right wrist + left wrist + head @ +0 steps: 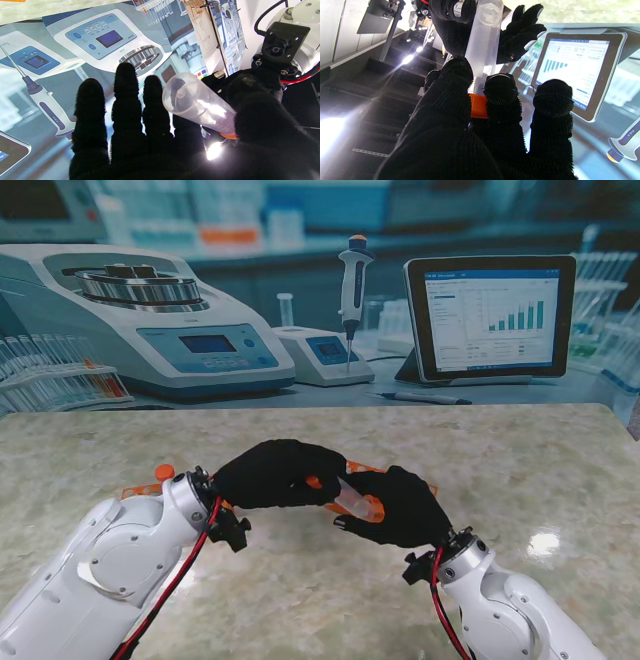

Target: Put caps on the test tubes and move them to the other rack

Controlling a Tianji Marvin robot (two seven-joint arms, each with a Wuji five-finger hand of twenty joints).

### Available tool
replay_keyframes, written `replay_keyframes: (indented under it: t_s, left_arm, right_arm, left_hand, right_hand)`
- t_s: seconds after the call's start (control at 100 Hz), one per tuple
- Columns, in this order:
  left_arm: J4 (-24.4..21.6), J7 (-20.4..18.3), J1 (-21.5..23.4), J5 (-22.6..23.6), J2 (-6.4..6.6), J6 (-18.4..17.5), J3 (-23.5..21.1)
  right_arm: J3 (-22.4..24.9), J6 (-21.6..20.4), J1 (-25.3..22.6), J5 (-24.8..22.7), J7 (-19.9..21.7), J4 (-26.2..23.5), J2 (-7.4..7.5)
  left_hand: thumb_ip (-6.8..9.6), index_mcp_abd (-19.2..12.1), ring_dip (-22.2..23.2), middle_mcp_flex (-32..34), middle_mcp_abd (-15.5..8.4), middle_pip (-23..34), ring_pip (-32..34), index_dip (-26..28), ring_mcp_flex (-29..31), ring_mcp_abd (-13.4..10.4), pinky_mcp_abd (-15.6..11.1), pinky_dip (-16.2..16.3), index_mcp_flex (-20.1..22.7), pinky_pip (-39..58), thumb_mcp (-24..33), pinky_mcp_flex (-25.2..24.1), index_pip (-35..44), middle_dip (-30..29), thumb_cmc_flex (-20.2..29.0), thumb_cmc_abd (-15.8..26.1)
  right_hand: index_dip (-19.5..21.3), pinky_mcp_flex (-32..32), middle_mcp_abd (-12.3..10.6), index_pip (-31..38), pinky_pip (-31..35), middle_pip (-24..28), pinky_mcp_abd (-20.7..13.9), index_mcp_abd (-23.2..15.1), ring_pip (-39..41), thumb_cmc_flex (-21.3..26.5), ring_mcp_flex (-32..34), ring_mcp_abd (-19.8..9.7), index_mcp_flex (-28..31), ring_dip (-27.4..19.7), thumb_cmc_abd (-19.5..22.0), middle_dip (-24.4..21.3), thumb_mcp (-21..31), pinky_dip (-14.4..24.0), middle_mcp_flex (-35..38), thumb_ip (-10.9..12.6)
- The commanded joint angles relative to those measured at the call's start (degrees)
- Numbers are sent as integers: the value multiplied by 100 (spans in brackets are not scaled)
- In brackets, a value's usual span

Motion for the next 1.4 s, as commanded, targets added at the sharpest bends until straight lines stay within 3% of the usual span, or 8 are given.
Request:
replay_keyframes:
  t_s: [0.0,1.39]
  left_arm:
    - [-58,-32,22,12,29,19,-47]
    - [-157,-443,350,256,138,120,-606]
  right_arm:
    - [-5,21,-35,-9,-18,26,-5]
    - [50,-54,-22,-71,-74,79,-5]
  left_hand:
    - [358,405,21,1246,-33,2434,162,457,100,-226,132,231,615,-27,2184,132,1165,460,864,1252]
    - [300,360,-4,1153,-52,2641,328,645,31,-282,156,337,704,-61,2253,141,1450,520,864,1272]
  right_hand:
    - [-58,-132,69,-28,-65,-94,107,-104,15,-195,-151,-11,-136,-33,201,-62,-128,-52,-240,170]
    - [-246,-199,136,-68,-112,-108,114,-29,-3,-203,-253,11,-88,-132,197,-176,-219,-19,-289,161]
